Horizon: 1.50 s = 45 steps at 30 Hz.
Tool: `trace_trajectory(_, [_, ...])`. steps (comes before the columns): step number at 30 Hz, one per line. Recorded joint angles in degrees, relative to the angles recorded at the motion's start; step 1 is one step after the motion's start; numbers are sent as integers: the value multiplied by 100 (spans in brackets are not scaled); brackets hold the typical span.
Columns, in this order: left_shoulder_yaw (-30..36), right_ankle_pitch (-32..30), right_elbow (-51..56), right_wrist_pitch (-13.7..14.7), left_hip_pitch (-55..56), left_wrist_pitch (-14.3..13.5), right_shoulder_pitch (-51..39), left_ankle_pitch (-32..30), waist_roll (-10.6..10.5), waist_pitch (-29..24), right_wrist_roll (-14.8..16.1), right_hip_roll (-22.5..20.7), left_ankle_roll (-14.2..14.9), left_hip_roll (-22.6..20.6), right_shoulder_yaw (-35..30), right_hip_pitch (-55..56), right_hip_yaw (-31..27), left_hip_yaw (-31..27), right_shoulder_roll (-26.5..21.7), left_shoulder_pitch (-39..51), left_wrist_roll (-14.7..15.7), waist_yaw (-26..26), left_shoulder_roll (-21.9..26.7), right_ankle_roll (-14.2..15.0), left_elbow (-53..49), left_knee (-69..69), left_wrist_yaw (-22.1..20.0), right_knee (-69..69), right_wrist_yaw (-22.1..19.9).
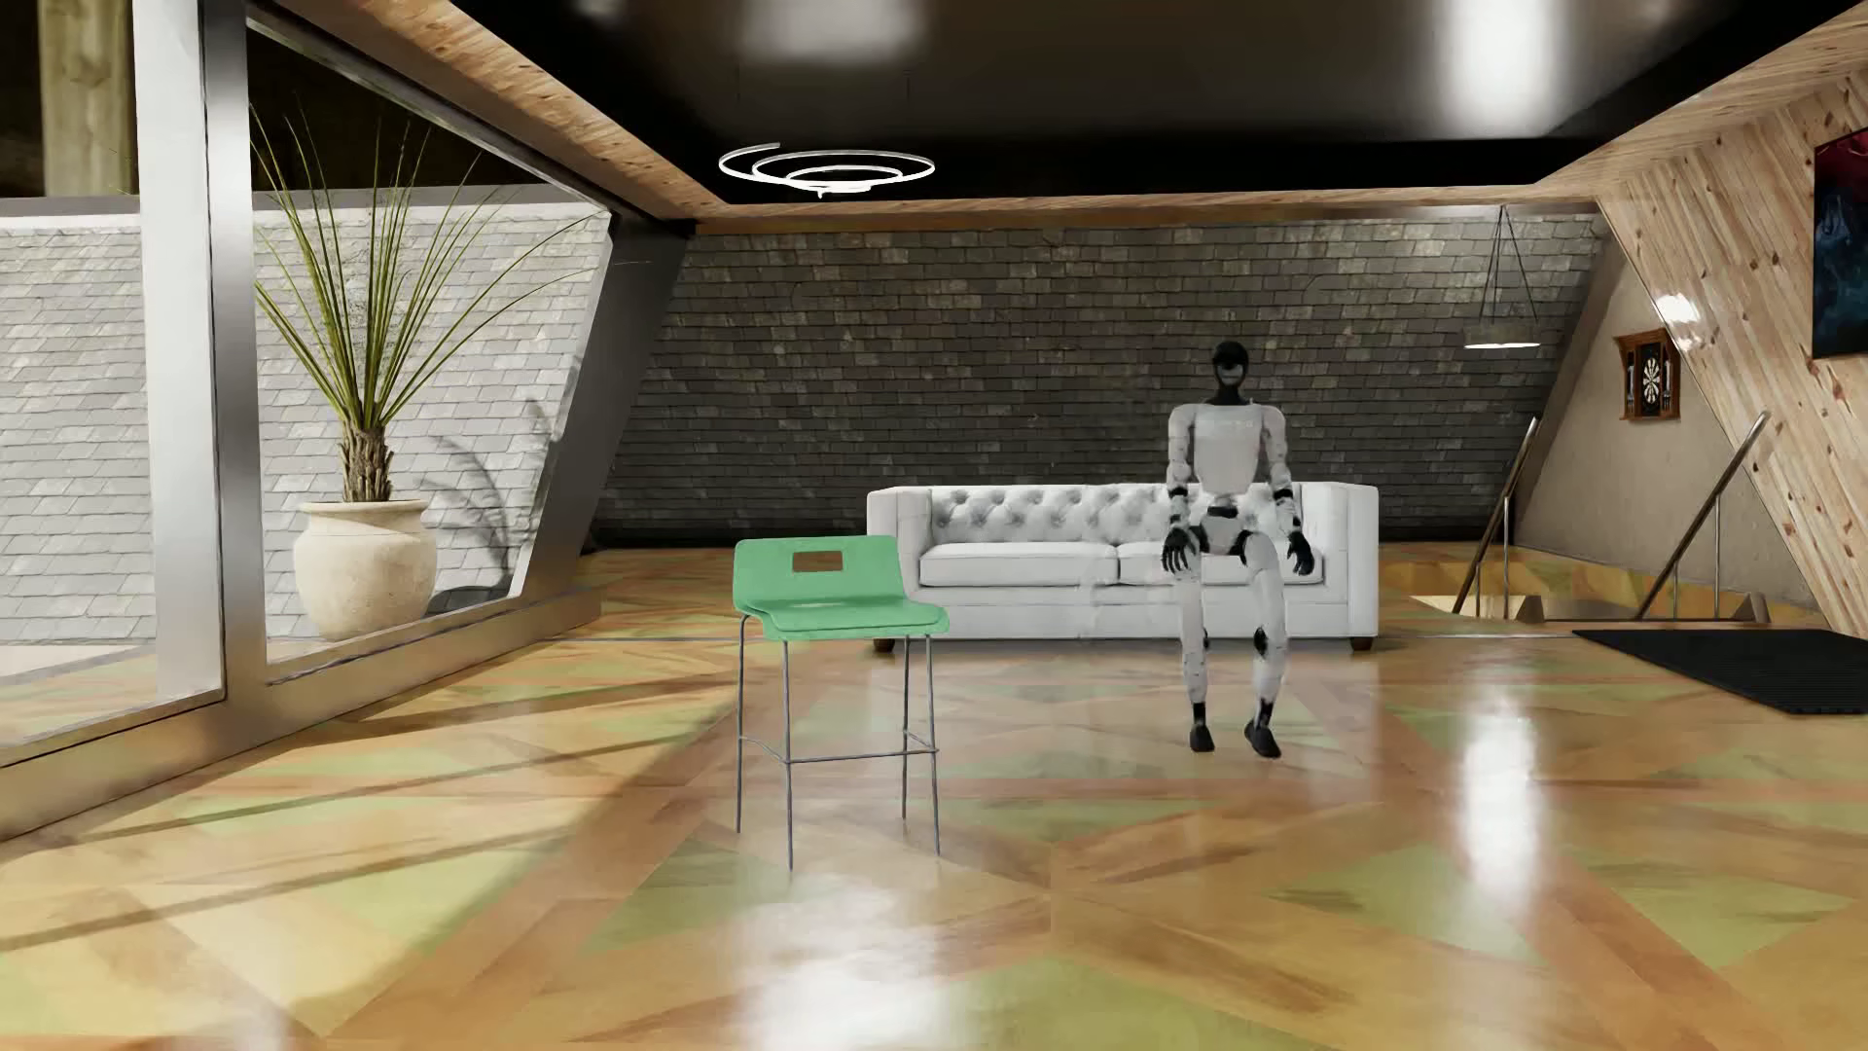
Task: Walk towards the light gray sofa
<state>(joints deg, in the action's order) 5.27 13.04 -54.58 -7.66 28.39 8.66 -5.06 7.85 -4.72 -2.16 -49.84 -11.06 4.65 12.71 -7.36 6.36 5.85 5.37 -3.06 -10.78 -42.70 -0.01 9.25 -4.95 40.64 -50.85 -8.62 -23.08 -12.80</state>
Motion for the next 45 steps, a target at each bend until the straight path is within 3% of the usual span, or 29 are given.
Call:
trace_trajectory(2, [-67, 86, 181, 219, 89, 28, -210, -269, 67, 56, -29, 30, -20, -283, -261, -311, -99, 187, -53, 115, -50, 80, -78, 8, 32, 1797, 55, 241, 85])
trace_trajectory(3, [-149, 109, 249, 303, 77, 59, -302, -521, 105, 90, -45, 34, 252, -447, -414, -464, -161, 176, -53, 134, -56, 103, -139, 10, 56, 2700, 66, 369, 146])
trace_trajectory(4, [-242, 120, 300, 363, 12, 84, -375, -664, 143, 124, -50, 40, 323, -613, -553, -618, -233, 118, -37, 132, -57, 118, -211, 10, 79, 3542, 69, 496, 208])
trace_trajectory(6, [-368, 213, 379, 431, 52, 110, -415, -622, 207, 167, -23, 29, 786, -794, -768, -902, -386, -148, 51, 80, -102, 144, -306, 13, 140, 4013, 95, 540, 288])
trace_trajectory(8, [-375, 158, 435, 450, -126, 128, -279, -1362, 287, 210, 25, 135, 134, -925, -887, -1252, -507, -132, 102, 21, -230, 166, -407, 26, 296, 3854, 182, 551, 298])
trace_trajectory(9, [-389, -10, 403, 395, -295, 156, -159, -1612, 354, 241, 37, 224, -40, -979, -911, -1385, -568, -77, 127, -14, -295, 176, -458, 55, 408, 3804, 217, 470, 286])
trace_trajectory(12, [-411, -1069, 65, -54, -776, 251, 295, -1224, 618, 356, -48, 577, -177, -1179, -927, -1442, -758, 244, 136, -52, -482, 175, -581, 170, 825, 3685, 341, -154, 324])
trace_trajectory(14, [-358, -1848, -137, -110, -1001, 188, 493, -872, 747, 393, -230, 829, -465, -1331, -1176, -1093, -844, 453, -85, -18, -610, 184, -626, 629, 954, 3506, 426, -1169, 543])
trace_trajectory(16, [-233, -2635, -76, 59, -1041, 93, 633, -403, 861, 353, -347, 1221, -685, -1491, -1369, -297, -805, 700, -533, 154, -684, 206, -724, 1529, 943, 3038, 418, -2832, 791])
trace_trajectory(17, [-192, -2958, 32, 114, -1097, -68, 723, -171, 929, 316, -263, 1474, -717, -1581, -1287, 168, -808, 860, -767, 234, -714, 208, -741, 1691, 1037, 2853, 302, -3656, 883])
trace_trajectory(19, [-149, -2334, 149, -39, -1403, -226, 837, 177, 1044, 233, 62, 1756, -744, -1750, -906, 1010, -900, 1104, -944, 449, -805, 180, -742, 1448, 1170, 2762, 74, -4731, 773])
trace_trajectory(21, [-107, -1535, 288, -281, -1732, -171, 933, 465, 1083, 173, 371, 1763, -753, -1847, -486, 1659, -947, 1170, -895, 669, -841, 103, -735, 1213, 1176, 2734, -19, -4791, 403])
trace_trajectory(23, [-2, -841, 528, -264, -2012, -261, 1058, 731, 1052, 143, 594, 1708, -737, -1854, -265, 2151, -895, 1127, -827, 905, -792, -24, -659, 963, 1066, 2717, 15, -3973, 237])
trace_trajectory(25, [228, -601, 687, -179, -2334, -454, 1147, 903, 993, 133, 653, 1761, -690, -1839, -236, 2379, -646, 1048, -733, 1084, -741, -166, -503, 673, 851, 2883, 14, -2420, 250])
trace_trajectory(27, [464, -1130, 718, -200, -2675, -542, 1235, 973, 931, 150, 627, 1703, -632, -1838, -186, 2414, -396, 955, -543, 1224, -658, -282, -354, 520, 669, 3159, 9, -609, 217])
trace_trajectory(29, [632, -1538, 650, -297, -3007, -506, 1338, 1032, 866, 176, 535, 1554, -569, -1852, -113, 2351, -396, 850, -315, 1324, -545, -354, -276, 806, 587, 3381, 38, 810, 112])
trace_trajectory(33, [558, -2454, 191, -485, -3638, -269, 1423, 828, 720, 199, 238, 1320, -424, -1698, -172, 2068, -467, 571, 20, 1185, -304, -445, -317, 458, 579, 3314, -73, 844, 241])
trace_trajectory(36, [383, -1896, -218, -459, -3669, -44, 1284, -324, 496, 233, 52, 1074, -169, -1287, -199, 1643, -244, 407, 128, 788, -213, -444, -383, 217, 768, 2550, 48, 548, 572])
trace_trajectory(39, [754, -1262, -77, -179, -2819, -306, 1154, -1702, 323, 212, 0, 876, 24, -703, -169, 1232, 71, 225, 160, 573, -617, -398, -32, 136, 763, 423, 839, 260, 461])
trace_trajectory(41, [600, -855, -7, -48, -1965, -285, 954, -2519, 185, 145, -79, 695, 402, -84, -326, 943, 337, 111, 138, 468, -686, -317, 156, 107, 565, -1139, 782, 76, 369])
trace_trajectory(43, [186, -515, -68, 51, -1115, -46, 677, -1567, 72, 79, -164, 531, 308, 62, -407, 595, 551, -185, 28, 353, -444, -210, 53, 103, 385, -1997, 250, -30, 231])
trace_trajectory(45, [-92, -257, -38, 74, -468, 34, 378, -874, 34, 56, -134, 437, 97, 56, -364, 266, 638, -180, -59, 250, -202, -99, -33, 119, 251, -1836, -24, -85, 45])
